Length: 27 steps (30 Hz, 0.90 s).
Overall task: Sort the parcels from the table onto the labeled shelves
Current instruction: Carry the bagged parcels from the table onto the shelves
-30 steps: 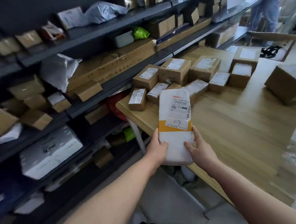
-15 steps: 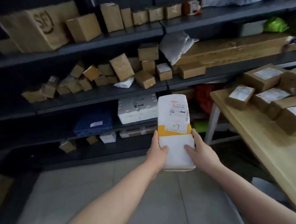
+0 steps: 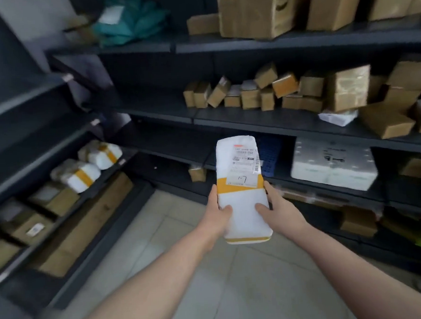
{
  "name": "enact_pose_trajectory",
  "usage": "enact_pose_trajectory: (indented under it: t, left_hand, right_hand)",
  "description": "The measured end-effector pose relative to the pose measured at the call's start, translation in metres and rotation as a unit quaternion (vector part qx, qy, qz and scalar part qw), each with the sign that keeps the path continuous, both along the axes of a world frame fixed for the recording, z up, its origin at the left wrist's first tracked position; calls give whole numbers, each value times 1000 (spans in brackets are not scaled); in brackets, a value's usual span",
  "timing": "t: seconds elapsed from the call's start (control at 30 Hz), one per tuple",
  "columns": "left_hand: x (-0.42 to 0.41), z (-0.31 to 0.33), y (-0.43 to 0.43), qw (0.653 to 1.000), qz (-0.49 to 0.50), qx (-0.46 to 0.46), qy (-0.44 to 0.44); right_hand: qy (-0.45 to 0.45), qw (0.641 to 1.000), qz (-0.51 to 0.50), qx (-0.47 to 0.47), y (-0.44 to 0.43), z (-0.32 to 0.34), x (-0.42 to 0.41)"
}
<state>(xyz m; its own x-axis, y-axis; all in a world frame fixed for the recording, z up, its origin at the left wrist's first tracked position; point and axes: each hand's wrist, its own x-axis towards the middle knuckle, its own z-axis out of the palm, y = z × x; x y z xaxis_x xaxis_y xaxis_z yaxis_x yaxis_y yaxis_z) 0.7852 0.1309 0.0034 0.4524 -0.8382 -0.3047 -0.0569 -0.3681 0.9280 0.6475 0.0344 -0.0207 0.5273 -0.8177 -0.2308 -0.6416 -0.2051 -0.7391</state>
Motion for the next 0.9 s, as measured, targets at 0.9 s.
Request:
enact_pose_trajectory:
  t: [0.9]
  left_hand:
    - [273, 18, -96, 919, 386, 29, 77]
  right_hand:
    - [9, 935, 354, -11, -162, 33, 364]
